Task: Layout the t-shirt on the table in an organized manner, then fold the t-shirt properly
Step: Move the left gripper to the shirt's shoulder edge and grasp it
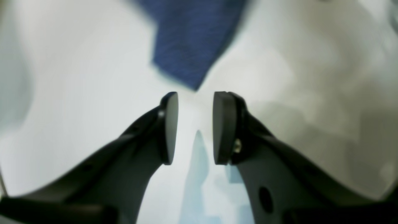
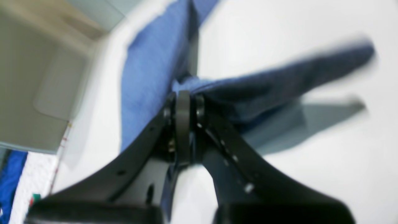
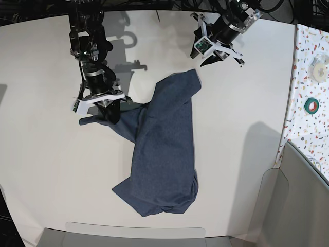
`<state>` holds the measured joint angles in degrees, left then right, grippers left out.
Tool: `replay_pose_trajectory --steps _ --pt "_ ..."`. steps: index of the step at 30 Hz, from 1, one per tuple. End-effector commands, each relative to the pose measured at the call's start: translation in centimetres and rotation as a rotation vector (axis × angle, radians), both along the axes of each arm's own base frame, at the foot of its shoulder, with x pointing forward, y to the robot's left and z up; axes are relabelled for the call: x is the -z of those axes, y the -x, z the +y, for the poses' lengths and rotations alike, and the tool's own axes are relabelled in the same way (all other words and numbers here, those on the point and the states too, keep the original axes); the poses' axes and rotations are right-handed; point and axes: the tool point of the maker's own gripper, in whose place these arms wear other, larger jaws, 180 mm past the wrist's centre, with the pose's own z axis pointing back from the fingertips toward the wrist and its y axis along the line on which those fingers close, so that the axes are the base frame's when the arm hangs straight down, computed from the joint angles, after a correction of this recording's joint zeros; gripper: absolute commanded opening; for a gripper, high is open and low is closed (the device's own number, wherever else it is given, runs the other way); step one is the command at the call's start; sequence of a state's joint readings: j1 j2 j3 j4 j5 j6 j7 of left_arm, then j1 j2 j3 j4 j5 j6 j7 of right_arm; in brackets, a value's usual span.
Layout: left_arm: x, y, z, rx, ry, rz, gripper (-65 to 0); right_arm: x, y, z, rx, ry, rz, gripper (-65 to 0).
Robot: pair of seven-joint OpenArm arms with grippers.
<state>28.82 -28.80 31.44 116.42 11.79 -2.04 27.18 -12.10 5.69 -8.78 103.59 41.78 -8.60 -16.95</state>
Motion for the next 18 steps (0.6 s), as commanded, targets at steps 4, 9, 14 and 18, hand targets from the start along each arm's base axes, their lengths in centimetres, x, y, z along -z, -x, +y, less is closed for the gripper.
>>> replay_pose_trajectory --steps 4,9,14,18 --pt "-0.6 -0.3 -3.6 0.125 -0.083 -0.062 -44.3 -0.1 1.0 -0.8 -0.011 0.036 -0.015 -65.0" --pt "-1.8 -1.2 -7.3 0.222 -0.153 -0.145 -44.3 0.4 2.3 -1.0 -0.018 0.047 0.006 -65.0" --pt "-1.8 -2.5 -8.6 0.263 -0.2 -0.172 -44.3 -0.2 3.2 -0.9 -0.022 0.044 -0.001 -65.0" --pt "-0.8 -2.9 -8.7 0.286 -0.242 -0.165 -44.3 -0.6 3.5 -1.8 -0.005 0.105 -0.015 -65.0"
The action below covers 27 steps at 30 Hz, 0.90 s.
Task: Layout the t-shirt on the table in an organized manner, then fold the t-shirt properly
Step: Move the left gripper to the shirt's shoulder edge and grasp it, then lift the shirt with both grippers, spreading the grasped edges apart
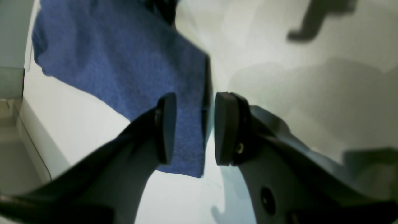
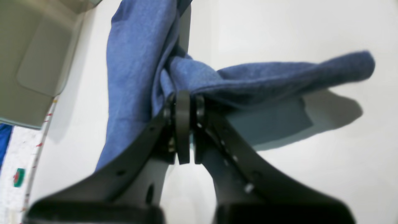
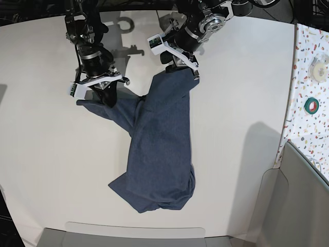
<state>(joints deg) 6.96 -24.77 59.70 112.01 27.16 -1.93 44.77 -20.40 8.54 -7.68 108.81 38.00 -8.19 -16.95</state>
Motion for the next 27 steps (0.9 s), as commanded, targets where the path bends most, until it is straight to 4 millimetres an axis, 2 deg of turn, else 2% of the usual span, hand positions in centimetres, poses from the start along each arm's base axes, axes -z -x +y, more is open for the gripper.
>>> replay_pose_trajectory --steps 1,9,14,16,18,19,22,25,27 --pt "-0.4 -0.3 -0.3 0.009 0.01 -0.022 -44.3 -1.7 -0.3 -0.3 0.004 0.025 -0.063 -65.0" --pt "2.6 -0.9 1.3 -0.003 -0.074 0.006 -44.4 -2.2 0.3 -0.3 -0.008 0.128 -0.082 -65.0" --pt "2.7 -1.4 1.0 -0.012 -0.071 0.005 -44.8 -2.2 0.3 -0.4 -0.008 0.132 -0.082 -65.0" --pt "2.5 -1.9 1.1 -0.015 -0.074 -0.008 -50.4 -2.1 0.3 -0.4 -0.008 0.134 -0.08 -65.0" --pt "2.4 -1.9 1.0 -0.016 -0.072 -0.008 -61.6 -2.1 0.3 -0.5 -0.006 0.134 -0.08 -65.0" --pt "2.3 -2.0 1.0 -0.019 -0.071 -0.01 -65.0 -2.2 0.2 -0.6 -0.005 0.137 -0.083 -65.0" --pt "0.6 -3.5 1.9 -0.067 -0.042 -0.05 -64.4 -2.4 0.0 -0.8 -0.004 0.145 -0.092 -65.0" --pt "-2.4 -4.8 3.0 -0.133 0.019 -0.105 -64.9 -3.1 -0.7 -1.6 0.011 0.16 -0.111 -65.0" --pt "-4.6 -5.8 4.5 -0.182 0.044 -0.153 -64.9 -3.6 -1.3 -2.4 0.03 0.17 -0.129 -65.0"
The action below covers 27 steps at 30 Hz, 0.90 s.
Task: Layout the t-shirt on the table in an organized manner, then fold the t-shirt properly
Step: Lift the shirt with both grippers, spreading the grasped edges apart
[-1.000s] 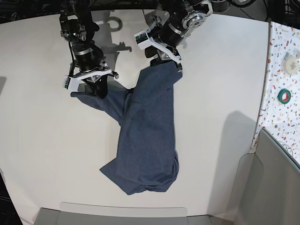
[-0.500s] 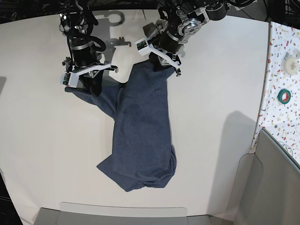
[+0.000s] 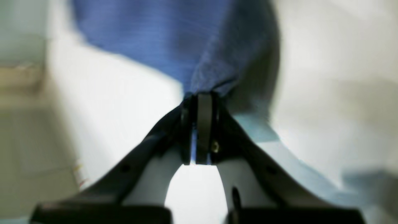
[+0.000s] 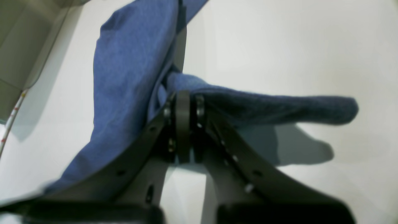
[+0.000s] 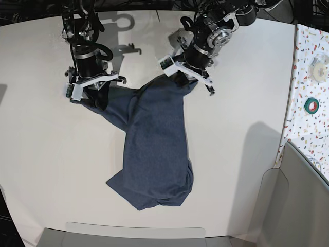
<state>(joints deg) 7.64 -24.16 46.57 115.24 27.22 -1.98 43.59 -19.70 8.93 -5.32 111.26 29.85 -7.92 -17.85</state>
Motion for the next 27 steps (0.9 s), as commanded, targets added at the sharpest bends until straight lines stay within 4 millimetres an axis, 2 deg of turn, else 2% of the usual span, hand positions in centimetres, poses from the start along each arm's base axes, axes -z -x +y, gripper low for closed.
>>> replay_pose_trajectory --steps 1,7,11,16,18,22,27 --pt "-1.8 -0.7 0.8 -0.017 0.012 -0.052 -64.9 -1.9 -0.7 -0.9 0.021 0.02 -0.073 -65.0" --pt "-4.1 -3.1 4.7 -0.089 -0.006 -0.148 -64.9 -3.6 -1.9 -3.4 0.083 0.043 -0.125 -65.0" --pt "-5.3 -3.7 8.1 -0.16 0.01 -0.209 -64.9 -4.8 -2.3 -4.9 0.122 0.058 -0.159 -65.0" --pt "-7.5 -4.5 11.5 -0.228 0.045 -0.314 -64.9 -7.9 -2.8 -5.2 0.13 0.06 -0.243 -65.0" --pt "-8.1 -4.7 12.5 -0.255 0.053 -0.342 -64.9 -8.5 -3.1 -5.1 0.13 0.059 -0.261 -65.0" --pt "-8.1 -4.6 12.8 -0.261 0.048 -0.341 -65.0 -8.7 -3.3 -4.8 0.123 0.053 -0.269 -65.0" --pt "-5.7 -2.6 12.8 -0.262 0.038 -0.263 -65.0 -7.7 -2.6 -4.7 0.122 0.05 -0.237 -65.0"
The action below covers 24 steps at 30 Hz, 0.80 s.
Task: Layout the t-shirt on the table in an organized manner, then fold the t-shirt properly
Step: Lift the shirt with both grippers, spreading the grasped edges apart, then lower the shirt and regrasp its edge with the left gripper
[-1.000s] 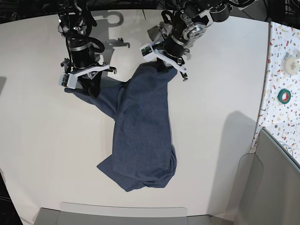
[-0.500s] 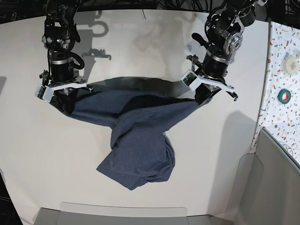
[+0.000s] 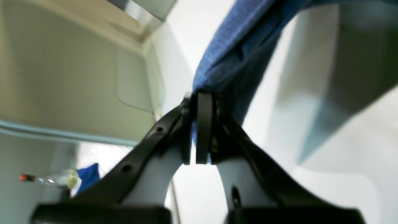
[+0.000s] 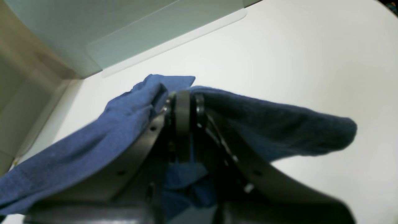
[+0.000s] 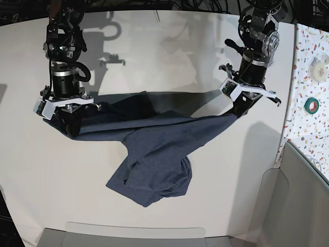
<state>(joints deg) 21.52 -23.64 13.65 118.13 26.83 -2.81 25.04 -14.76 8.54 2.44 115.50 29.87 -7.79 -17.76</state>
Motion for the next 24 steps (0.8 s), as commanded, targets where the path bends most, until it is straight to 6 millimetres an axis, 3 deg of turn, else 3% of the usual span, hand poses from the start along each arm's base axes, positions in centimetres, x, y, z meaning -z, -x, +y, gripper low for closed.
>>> replay_pose_trajectory --steps 1,4,11,19,24 --pt "-0.7 0.1 0.1 0.002 -0.006 -0.029 -64.9 -1.1 0.3 -0.2 0.007 0.02 -0.041 -65.0" --pt "0.7 1.4 -0.8 0.023 0.005 0.021 -62.5 0.4 1.3 -0.2 0.006 0.02 0.005 -65.0" --pt "2.1 2.9 -1.7 0.044 0.016 0.073 -44.2 2.8 3.3 -0.2 0.006 0.018 0.087 -65.0" --pt "1.8 2.7 -2.2 0.038 0.044 0.061 -43.9 4.6 5.0 -0.3 0.006 0.019 0.152 -65.0" --pt "1.9 2.8 -6.8 0.127 0.108 0.066 -43.9 5.5 5.5 -0.3 0.009 0.017 0.179 -65.0"
